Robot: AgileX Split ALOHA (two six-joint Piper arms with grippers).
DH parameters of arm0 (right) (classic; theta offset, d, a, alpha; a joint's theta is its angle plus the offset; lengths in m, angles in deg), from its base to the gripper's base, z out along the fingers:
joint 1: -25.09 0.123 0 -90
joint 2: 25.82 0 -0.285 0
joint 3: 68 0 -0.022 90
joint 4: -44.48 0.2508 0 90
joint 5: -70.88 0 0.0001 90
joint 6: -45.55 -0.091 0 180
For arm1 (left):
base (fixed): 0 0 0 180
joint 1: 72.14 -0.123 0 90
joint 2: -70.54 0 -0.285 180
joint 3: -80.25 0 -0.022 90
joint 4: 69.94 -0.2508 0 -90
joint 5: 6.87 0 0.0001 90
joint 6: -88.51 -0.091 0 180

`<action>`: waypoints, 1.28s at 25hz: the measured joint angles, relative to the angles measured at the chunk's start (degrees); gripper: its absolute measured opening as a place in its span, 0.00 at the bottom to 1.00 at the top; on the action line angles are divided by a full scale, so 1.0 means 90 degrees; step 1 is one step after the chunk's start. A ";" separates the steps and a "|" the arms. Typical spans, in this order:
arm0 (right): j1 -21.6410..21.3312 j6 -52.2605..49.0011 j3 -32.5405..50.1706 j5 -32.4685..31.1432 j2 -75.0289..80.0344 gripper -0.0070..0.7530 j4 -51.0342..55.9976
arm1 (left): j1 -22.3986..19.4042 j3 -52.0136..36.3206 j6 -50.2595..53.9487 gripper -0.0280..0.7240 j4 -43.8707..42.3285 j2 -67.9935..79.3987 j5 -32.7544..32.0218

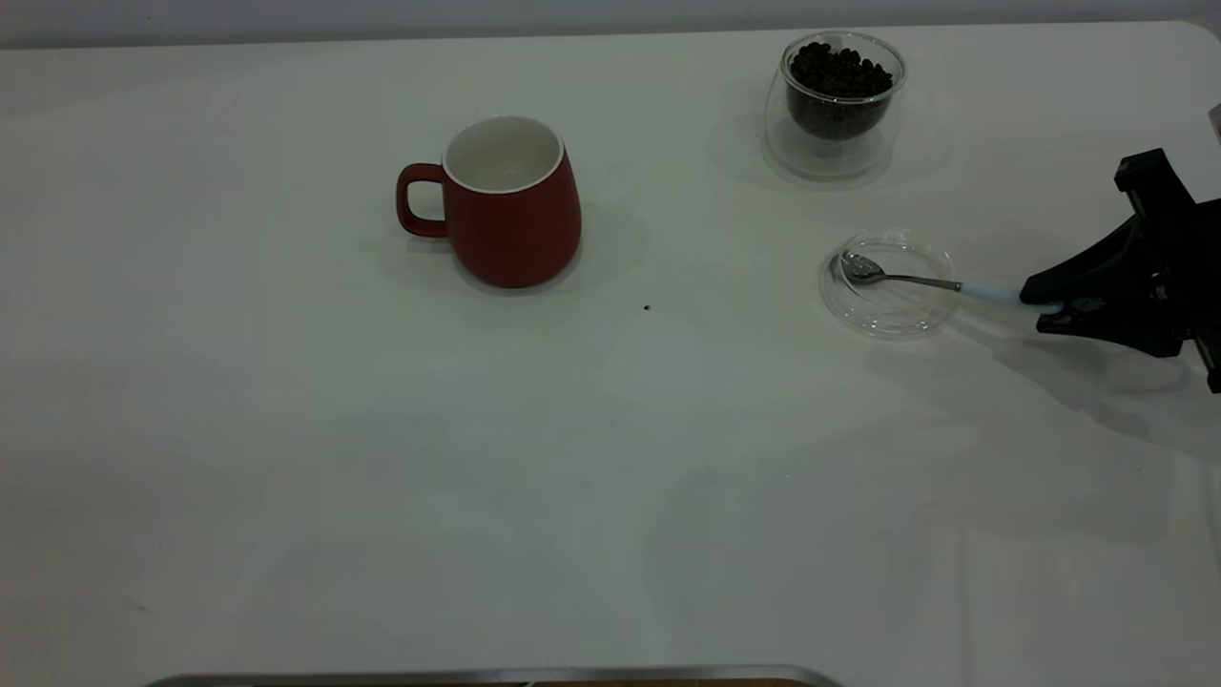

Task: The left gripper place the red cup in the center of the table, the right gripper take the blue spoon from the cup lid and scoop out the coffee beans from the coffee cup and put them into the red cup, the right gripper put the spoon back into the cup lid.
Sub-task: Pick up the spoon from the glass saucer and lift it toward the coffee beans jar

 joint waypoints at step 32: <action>-0.0147 0.0072 0.0000 -0.0789 0.0000 0.15 -0.0157 | 0.0000 0.0000 -0.0013 0.66 0.0000 0.0000 0.0000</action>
